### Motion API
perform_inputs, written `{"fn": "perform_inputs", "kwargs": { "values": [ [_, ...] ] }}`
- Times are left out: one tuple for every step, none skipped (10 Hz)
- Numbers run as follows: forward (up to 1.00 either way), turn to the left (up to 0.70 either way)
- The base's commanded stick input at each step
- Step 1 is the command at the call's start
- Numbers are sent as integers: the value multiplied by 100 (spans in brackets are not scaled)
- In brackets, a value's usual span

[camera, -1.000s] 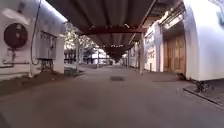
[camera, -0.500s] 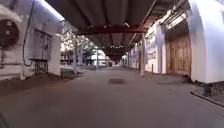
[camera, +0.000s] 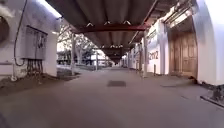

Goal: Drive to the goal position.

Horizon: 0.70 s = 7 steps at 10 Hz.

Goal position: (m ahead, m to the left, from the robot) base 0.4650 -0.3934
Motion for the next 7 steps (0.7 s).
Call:
{"fn": "perform_inputs", "kwargs": {
  "values": [
    [70, 0],
    [70, 0],
    [70, 0],
    [70, 0],
    [70, 0],
    [70, 0],
    [70, 0]
  ]
}}
